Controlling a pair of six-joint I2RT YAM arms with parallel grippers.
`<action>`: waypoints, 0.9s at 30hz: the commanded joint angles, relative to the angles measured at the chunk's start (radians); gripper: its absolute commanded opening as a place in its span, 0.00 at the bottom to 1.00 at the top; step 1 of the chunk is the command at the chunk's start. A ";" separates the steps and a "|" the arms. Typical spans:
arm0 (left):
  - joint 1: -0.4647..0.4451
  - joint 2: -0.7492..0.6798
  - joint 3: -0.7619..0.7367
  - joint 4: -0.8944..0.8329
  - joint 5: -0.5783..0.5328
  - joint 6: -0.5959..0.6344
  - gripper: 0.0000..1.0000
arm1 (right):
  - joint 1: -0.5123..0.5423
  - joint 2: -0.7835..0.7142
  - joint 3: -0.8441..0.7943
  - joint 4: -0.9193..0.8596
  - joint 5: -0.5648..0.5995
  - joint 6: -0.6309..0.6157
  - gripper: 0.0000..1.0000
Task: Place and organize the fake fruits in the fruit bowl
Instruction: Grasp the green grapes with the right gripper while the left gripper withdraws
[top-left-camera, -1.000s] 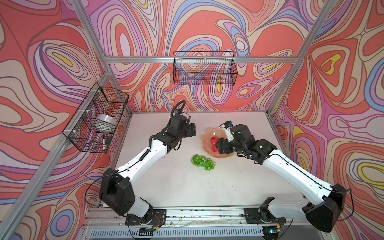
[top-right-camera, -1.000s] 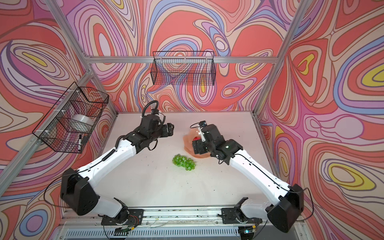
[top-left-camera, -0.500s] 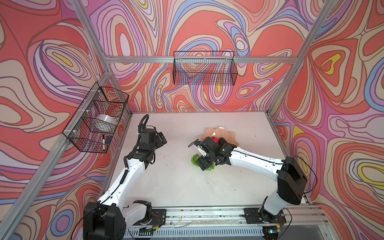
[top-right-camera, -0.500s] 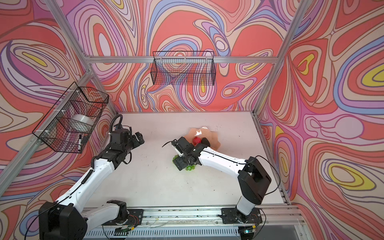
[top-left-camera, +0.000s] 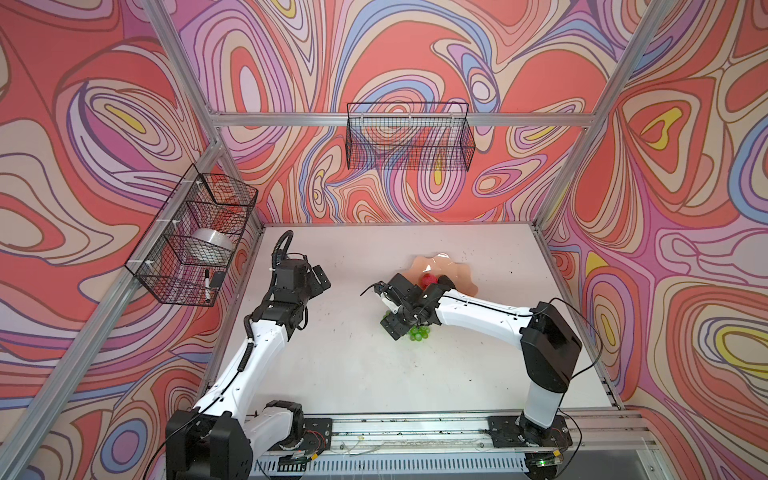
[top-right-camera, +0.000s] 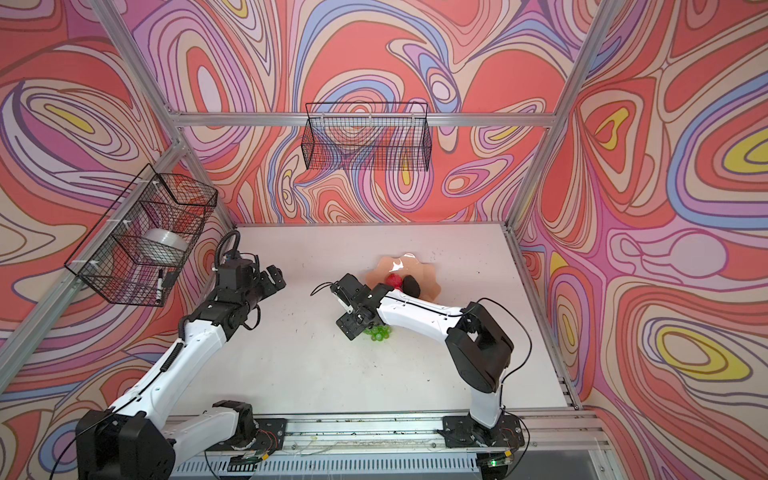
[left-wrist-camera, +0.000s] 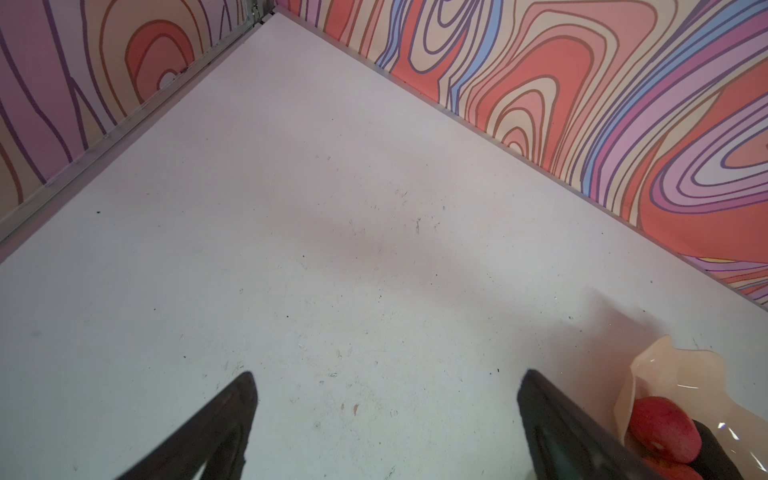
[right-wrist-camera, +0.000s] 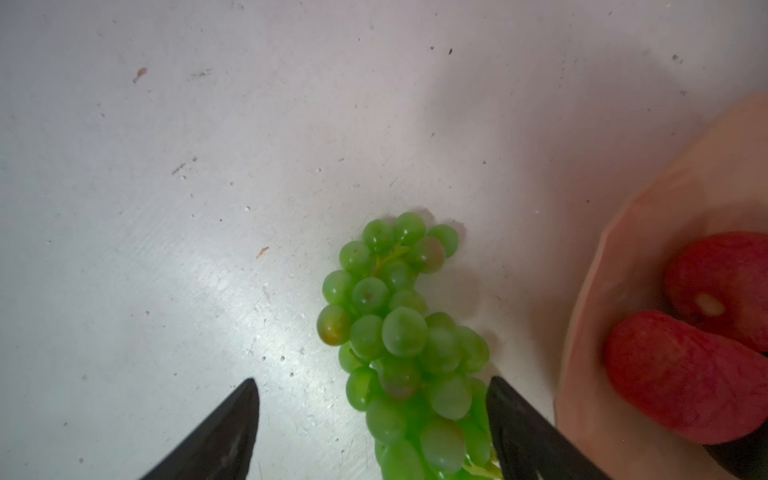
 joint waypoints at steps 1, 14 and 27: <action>0.012 -0.025 -0.021 -0.042 -0.015 0.000 0.98 | 0.004 0.030 0.021 -0.032 0.037 0.012 0.88; 0.036 -0.051 -0.039 -0.058 -0.011 0.002 0.99 | 0.001 0.127 -0.003 0.046 0.091 0.030 0.87; 0.044 -0.065 -0.046 -0.066 -0.011 0.000 0.99 | 0.003 0.088 -0.004 0.095 -0.006 0.076 0.44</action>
